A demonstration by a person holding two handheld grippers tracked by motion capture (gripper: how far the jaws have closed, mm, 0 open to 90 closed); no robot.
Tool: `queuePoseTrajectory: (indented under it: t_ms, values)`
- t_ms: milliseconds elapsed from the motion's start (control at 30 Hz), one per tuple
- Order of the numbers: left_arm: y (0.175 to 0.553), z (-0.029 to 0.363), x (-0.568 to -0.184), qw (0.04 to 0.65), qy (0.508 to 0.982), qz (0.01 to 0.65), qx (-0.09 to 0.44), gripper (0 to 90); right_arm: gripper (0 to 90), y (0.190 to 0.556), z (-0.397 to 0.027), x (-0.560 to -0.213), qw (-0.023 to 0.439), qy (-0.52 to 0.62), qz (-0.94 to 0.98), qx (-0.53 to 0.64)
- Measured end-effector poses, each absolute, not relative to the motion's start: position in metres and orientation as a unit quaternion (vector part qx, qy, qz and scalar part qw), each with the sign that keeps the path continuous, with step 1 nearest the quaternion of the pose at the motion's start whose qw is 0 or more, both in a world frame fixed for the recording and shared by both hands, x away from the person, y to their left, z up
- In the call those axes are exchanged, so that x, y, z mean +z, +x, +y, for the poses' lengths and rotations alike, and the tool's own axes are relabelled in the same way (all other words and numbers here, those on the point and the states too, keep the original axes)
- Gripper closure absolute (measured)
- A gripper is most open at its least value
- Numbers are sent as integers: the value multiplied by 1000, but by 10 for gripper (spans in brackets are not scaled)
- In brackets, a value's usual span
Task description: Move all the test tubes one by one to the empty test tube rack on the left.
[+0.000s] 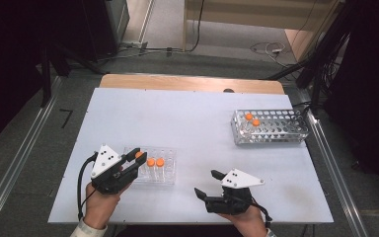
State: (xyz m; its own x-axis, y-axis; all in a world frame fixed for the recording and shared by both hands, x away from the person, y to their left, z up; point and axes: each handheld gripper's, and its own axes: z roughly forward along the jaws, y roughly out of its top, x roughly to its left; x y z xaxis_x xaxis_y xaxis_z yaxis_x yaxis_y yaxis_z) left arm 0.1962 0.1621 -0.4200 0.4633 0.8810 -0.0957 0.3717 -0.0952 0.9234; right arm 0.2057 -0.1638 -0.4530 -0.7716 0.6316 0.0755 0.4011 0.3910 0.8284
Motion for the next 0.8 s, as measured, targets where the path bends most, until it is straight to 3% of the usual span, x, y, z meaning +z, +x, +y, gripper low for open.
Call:
queuePoseTrajectory:
  t_ms: [500, 800]
  values:
    - [194, 162, -418, 511, 691, 448, 245, 643, 220, 206, -164, -453, 128, 313, 824, 455]
    - [193, 161, -415, 523, 688, 452, 221, 457, 222, 215, -175, -452, 147, 333, 814, 453]
